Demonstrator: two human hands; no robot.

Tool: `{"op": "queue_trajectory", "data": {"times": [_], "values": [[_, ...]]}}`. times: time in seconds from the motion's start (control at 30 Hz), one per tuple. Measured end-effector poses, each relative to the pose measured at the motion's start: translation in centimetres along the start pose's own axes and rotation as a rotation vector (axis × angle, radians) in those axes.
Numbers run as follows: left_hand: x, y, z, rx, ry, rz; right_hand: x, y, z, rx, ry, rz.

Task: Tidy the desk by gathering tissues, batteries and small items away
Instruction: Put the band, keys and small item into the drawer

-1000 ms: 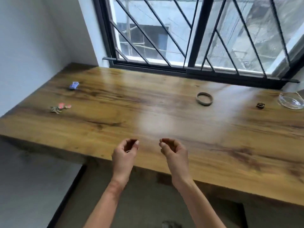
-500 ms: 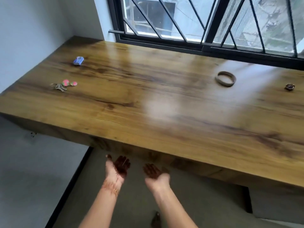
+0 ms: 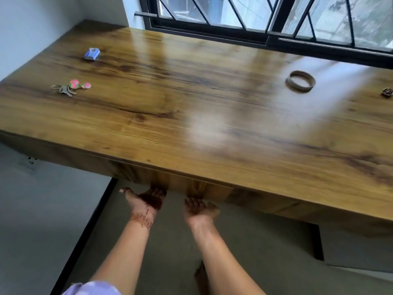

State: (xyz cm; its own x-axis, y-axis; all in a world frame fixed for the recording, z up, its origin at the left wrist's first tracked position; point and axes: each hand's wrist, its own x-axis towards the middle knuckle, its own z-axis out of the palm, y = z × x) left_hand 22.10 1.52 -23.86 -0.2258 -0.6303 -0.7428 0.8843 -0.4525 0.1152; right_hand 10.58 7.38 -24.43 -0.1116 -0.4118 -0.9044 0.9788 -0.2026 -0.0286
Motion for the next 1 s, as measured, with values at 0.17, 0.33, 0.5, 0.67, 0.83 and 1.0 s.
{"op": "queue_trajectory", "data": {"times": [0.17, 0.33, 0.5, 0.67, 0.83, 1.0], "values": [[-1.7, 0.4, -2.6, 0.023, -0.008, 0.005, -0.8, 1.0, -2.7, -0.056, 0.005, -0.026], [-4.1, 0.9, -5.1, 0.047, 0.001, 0.0, -2.2, 1.9, -5.3, -0.122, -0.047, -0.044], [-7.2, 1.3, -6.7, 0.198, -0.024, 0.016, -4.5, 2.7, -7.6, -0.324, -0.088, -0.058], [-12.2, 1.0, -6.4, 0.664, -0.05, 0.23, -9.8, 3.3, -8.8, -0.755, -0.218, -0.333], [-15.7, 0.9, -4.5, 1.658, -0.118, 1.355, -14.4, 3.1, -8.8, -1.452, -0.504, -1.5], [-14.1, 2.6, -3.2, 2.583, -0.267, 1.264, -12.4, 3.3, -7.4, -2.171, -0.417, -1.815]]}}
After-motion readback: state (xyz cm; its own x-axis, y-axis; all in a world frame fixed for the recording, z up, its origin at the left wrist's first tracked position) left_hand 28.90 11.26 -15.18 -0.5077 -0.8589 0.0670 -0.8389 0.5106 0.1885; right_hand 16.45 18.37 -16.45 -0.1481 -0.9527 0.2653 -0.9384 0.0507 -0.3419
